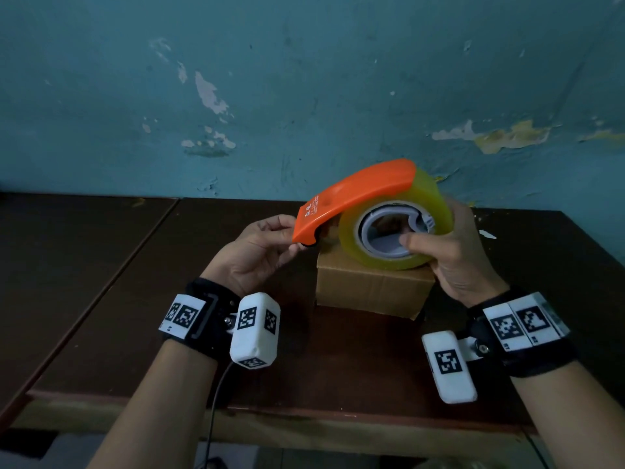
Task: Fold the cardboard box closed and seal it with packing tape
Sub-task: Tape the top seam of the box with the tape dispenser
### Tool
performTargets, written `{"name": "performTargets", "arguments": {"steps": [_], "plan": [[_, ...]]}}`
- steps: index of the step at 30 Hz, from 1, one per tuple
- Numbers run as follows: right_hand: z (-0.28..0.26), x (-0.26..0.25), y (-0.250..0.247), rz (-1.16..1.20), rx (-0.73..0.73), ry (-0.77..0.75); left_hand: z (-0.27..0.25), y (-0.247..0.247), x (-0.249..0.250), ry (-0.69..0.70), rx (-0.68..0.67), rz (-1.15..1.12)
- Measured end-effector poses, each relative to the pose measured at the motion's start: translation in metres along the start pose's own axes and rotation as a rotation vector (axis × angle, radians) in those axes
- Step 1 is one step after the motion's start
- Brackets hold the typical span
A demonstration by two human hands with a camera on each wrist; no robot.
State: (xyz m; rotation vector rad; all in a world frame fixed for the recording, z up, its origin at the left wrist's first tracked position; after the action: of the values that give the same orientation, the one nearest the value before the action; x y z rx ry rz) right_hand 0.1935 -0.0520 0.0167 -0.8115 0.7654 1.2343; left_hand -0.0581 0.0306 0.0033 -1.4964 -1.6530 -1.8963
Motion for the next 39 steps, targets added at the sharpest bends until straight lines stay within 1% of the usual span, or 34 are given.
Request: {"name": "performTargets", "arguments": {"steps": [5, 12, 17, 20, 24, 28, 31, 39], "plan": [[0.001, 0.001, 0.0, 0.008, -0.027, -0.002, -0.001, -0.004, 0.002, 0.067, 0.039, 0.06], [0.003, 0.0, 0.003, -0.043, -0.05, 0.004, -0.008, -0.015, 0.016, 0.103, 0.051, 0.146], [0.003, 0.002, 0.003, -0.06, -0.021, 0.006, -0.009, -0.021, 0.02, 0.157, 0.049, 0.213], [0.003, 0.003, 0.003, -0.067, -0.007, 0.003, -0.007, -0.026, 0.022, 0.165, 0.06, 0.241], [0.004, 0.001, 0.004, -0.022, -0.018, -0.01, -0.01, -0.037, 0.024, 0.192, 0.153, 0.269], [0.004, 0.001, 0.005, -0.012, 0.002, -0.007, -0.01, -0.037, 0.014, 0.131, 0.159, 0.27], [0.003, 0.0, 0.005, -0.006, -0.009, -0.002, -0.003, -0.032, 0.003, 0.079, 0.169, 0.269], [0.004, 0.002, 0.004, -0.023, -0.007, 0.001, 0.01, -0.023, -0.015, 0.054, 0.208, 0.324]]}}
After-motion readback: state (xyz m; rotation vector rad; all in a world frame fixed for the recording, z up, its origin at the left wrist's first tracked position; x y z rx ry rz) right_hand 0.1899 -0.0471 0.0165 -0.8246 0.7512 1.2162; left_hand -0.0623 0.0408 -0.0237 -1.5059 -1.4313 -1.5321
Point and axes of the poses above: each hand's wrist, its own z-axis towards the middle knuckle, its own y-axis out of the palm, x = y × z, the point moved 1 cm from there along z, towards the middle knuckle, and after that the axes turned 8 degrees about -z, right-handed, at the moved point
